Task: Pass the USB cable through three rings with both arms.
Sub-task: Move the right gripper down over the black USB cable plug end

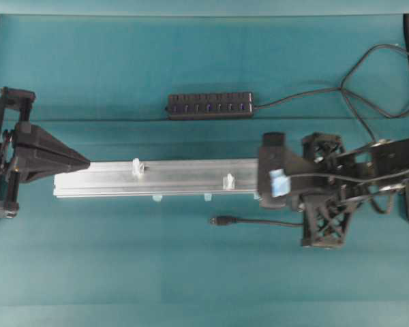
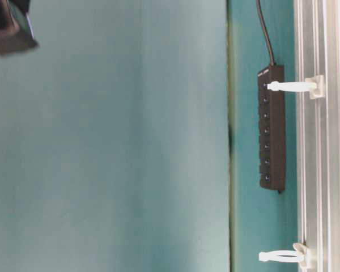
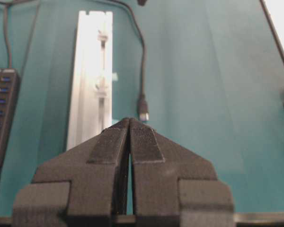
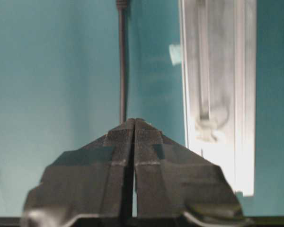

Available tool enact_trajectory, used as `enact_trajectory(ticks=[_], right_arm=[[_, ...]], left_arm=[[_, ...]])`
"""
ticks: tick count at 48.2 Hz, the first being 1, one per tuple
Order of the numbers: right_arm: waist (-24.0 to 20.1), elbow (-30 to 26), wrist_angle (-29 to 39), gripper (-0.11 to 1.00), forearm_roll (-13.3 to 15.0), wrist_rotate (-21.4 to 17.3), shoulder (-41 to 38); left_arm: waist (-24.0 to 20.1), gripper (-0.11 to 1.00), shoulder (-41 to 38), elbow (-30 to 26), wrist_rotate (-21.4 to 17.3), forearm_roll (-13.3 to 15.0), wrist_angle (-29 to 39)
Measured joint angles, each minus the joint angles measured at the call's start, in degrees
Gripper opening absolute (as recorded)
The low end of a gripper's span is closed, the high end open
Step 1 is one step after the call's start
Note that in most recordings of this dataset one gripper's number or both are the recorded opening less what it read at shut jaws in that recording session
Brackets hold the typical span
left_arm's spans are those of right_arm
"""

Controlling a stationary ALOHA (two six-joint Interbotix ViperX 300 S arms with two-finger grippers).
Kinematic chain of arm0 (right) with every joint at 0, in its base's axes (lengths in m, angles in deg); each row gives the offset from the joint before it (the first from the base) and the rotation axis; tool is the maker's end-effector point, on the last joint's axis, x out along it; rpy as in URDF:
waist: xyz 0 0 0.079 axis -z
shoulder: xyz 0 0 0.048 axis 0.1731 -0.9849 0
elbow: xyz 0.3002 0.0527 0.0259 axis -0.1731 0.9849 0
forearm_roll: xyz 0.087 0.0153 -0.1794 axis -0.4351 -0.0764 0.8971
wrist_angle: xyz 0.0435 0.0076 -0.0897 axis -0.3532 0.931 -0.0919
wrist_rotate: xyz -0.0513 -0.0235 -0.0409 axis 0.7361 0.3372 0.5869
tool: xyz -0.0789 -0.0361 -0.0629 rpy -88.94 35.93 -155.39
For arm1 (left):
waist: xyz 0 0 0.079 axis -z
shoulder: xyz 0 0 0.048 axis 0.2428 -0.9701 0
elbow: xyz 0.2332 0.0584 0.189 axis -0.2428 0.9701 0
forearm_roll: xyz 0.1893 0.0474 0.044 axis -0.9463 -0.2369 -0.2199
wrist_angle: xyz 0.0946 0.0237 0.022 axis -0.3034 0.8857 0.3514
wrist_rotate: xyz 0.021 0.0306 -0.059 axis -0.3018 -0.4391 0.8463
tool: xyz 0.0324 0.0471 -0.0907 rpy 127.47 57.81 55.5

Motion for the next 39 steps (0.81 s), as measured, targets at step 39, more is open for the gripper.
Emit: enact_trajectory(ticks=[39], right_arm=[[-1.49, -9.23, 0.0, -0.1, 0.0, 0.0, -13.1]], left_arm=[[-0.09, 0.02, 4.13, 0.88, -0.79, -0.18, 3.25]])
